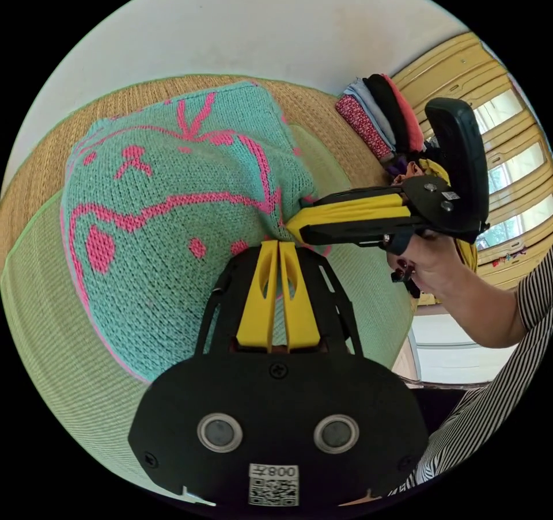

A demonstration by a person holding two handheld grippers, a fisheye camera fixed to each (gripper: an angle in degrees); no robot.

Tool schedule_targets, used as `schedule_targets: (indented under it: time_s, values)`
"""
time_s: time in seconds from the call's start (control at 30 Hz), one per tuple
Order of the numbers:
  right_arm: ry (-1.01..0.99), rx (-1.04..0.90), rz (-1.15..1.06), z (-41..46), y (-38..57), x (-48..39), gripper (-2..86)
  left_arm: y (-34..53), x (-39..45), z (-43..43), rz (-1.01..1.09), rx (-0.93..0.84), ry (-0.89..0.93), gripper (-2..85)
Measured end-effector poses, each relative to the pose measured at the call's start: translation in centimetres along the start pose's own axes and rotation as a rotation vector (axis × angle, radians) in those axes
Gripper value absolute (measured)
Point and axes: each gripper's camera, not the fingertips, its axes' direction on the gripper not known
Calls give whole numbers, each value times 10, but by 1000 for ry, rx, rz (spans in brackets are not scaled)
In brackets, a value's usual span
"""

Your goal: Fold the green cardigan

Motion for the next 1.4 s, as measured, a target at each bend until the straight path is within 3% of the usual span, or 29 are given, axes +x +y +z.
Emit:
schedule_targets:
  time_s: [0.27, 0.43, 0.6, 0.87, 1.0, 1.4]
  values:
    - [-50, -6, 25, -3, 14, 17, 2, 28, -40, -69, -71, 111, 115, 8]
    - [-149, 57, 118, -17, 34, 41, 10, 70, -104, -129, -311, 262, 167, 46]
    - [-150, 117, 213, -41, 62, 68, 58, 113, -185, -134, -598, 304, 391, 157]
    - [-353, 134, 426, -34, 115, 150, 133, 119, -231, -111, -654, 232, 632, 214]
    - [-458, 131, 488, -16, 126, 175, 135, 113, -243, -105, -626, 205, 743, 227]
    - [-685, 84, 539, 13, 141, 226, 84, 112, -265, -107, -622, 159, 840, 196]
